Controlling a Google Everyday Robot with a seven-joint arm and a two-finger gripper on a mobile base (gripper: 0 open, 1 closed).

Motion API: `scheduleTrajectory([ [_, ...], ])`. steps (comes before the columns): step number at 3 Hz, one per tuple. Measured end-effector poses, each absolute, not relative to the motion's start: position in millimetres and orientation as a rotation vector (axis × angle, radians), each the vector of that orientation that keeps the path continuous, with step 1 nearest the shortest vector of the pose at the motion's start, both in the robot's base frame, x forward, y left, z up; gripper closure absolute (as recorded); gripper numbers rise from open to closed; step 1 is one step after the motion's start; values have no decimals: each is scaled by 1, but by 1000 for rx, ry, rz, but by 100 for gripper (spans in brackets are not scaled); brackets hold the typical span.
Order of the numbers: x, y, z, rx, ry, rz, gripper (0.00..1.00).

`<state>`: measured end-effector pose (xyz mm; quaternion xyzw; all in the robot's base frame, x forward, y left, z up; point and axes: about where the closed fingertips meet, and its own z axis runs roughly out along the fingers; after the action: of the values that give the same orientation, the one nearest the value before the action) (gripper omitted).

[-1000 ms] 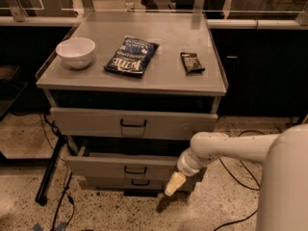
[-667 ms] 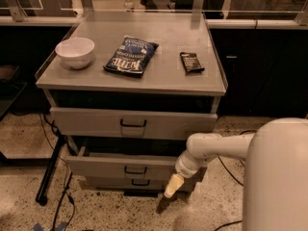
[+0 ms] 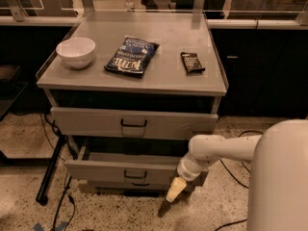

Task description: Open middle drawer

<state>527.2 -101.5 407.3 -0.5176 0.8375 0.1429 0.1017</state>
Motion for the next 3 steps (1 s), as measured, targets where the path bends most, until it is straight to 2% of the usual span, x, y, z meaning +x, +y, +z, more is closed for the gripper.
scheduleTrajectory([
  [3, 437, -92, 445, -1639, 2457, 605, 0],
])
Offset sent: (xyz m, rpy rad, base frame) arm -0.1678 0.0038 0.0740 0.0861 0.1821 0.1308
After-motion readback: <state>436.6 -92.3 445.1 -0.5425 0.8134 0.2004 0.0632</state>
